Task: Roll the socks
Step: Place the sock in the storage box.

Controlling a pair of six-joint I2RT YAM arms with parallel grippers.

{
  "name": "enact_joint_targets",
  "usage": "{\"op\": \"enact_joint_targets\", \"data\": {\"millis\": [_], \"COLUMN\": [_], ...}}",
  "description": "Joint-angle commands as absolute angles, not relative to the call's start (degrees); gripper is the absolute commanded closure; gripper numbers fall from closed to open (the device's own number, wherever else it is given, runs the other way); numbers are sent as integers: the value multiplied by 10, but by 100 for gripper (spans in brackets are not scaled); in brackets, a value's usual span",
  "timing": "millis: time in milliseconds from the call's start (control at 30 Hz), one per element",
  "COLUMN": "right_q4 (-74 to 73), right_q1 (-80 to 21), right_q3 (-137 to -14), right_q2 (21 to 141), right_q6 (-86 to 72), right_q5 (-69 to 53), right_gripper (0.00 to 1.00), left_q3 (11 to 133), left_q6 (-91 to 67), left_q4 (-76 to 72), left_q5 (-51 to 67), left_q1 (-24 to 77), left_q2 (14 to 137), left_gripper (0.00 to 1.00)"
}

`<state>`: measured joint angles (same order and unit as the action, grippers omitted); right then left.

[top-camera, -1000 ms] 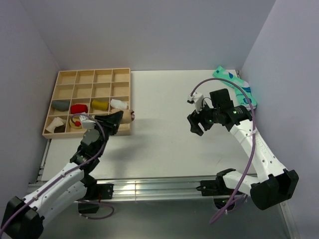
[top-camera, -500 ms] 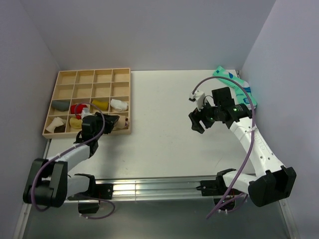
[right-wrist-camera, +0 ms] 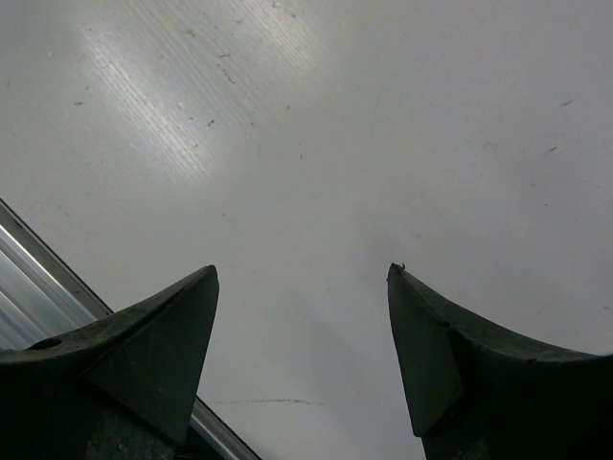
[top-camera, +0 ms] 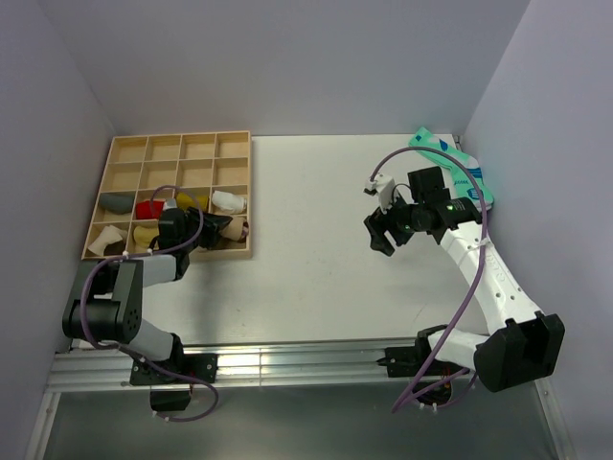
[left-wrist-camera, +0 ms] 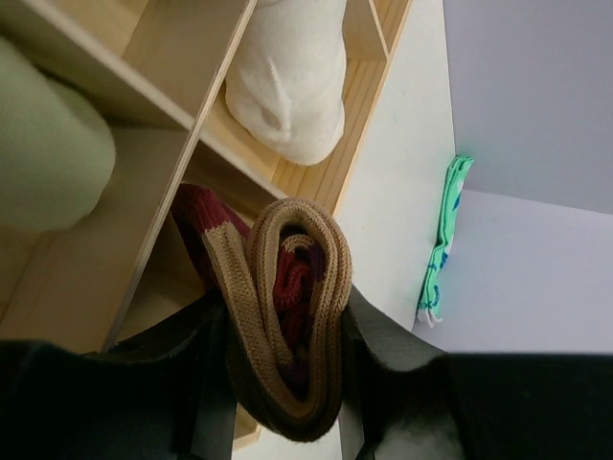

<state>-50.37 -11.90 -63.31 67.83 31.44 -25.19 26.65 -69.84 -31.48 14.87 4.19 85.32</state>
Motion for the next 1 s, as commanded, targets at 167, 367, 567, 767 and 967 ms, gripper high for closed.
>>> {"op": "enact_joint_targets", "data": {"millis": [167,367,567,767,967], "right_q4": [-498,-501,-505,-509,-508], "right_q1": [-109,-105,-104,-100,-99], "right_q3": [-635,-633,-630,-628,-621], "right_q2": [679,678,679,680,675], "right_q6": [332,339,343,347,352], "right_q5": [-264,-263,-266,-272,-267], "right_gripper": [22,22,22,22,22], "left_q3": [349,380,405,416,439], "left_q6": [-694,-699,-697,-681,-629], "left_q4": [-240,-130,-57,-7,53], "left_q5": [163,127,101,70,56], "left_q1": [37,37,39,44,44], "left_q2": [912,929,955,955,962], "left_gripper": [100,100,100,100,100]}}
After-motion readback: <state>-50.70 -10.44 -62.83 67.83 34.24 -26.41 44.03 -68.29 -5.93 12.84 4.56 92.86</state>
